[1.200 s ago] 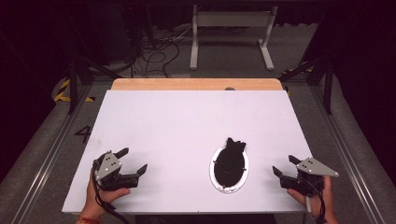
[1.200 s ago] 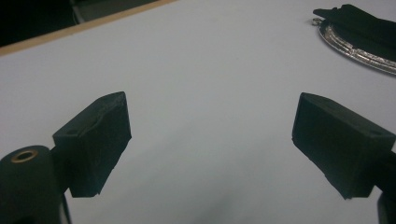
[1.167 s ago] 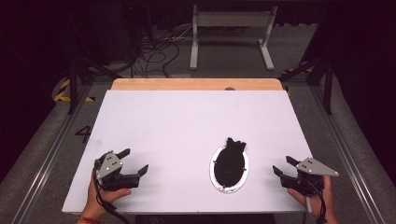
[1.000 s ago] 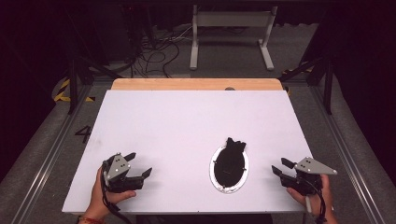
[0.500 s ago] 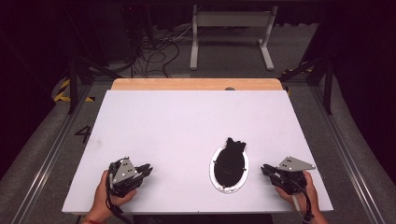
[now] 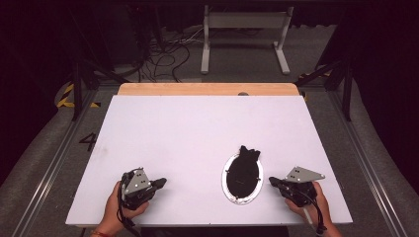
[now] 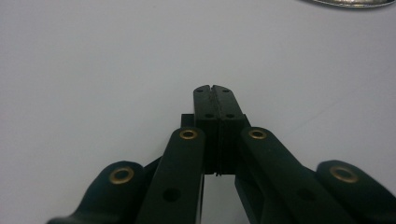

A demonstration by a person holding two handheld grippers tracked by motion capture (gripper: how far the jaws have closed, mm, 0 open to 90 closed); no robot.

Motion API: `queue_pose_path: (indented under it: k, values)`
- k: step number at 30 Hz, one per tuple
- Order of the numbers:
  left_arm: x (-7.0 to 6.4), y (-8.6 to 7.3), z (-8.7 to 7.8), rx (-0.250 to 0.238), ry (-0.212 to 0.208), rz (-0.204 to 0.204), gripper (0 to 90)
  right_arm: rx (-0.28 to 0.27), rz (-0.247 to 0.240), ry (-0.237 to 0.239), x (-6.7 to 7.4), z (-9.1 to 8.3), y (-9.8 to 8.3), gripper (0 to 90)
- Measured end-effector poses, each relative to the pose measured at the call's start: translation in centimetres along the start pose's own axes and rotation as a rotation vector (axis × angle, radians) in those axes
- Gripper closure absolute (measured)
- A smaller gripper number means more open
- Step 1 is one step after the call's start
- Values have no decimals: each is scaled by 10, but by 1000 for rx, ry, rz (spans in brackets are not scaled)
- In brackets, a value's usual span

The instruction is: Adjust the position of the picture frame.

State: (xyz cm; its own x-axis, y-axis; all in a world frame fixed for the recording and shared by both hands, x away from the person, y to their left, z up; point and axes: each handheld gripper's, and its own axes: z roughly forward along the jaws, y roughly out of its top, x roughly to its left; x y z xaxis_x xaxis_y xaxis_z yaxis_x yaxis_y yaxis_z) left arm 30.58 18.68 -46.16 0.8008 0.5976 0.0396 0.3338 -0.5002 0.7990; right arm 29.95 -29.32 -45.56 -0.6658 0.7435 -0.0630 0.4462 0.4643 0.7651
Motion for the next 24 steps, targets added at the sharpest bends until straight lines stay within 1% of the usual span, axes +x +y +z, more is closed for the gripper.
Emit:
queue_pose_path:
  k: [2,4,6,7,8,12,18,20,22,24]
  values:
    - [0,0,1,6,3,7,900,3,-3,4,1,1,0,900]
    - [-1,0,1,14,-3,12,900,11,-17,21,3,2,1,900]
    - [-1,0,2,21,3,18,900,20,-27,40,6,3,1,900]
    - [-1,0,2,20,1,17,900,24,-30,51,8,3,1,900]
    - [-1,0,1,20,2,17,900,32,-42,62,11,3,1,900]
    - [0,0,1,20,5,15,897,42,-62,78,18,3,2,900]
    - [1,0,1,23,-2,14,888,35,-81,79,23,7,4,900]
    - [0,0,2,27,-4,20,888,34,-83,83,25,9,5,900]
    - [-1,0,3,28,-5,20,890,36,-90,77,26,10,7,900]
    - [-1,1,3,30,-8,22,889,33,-85,79,27,11,7,900]
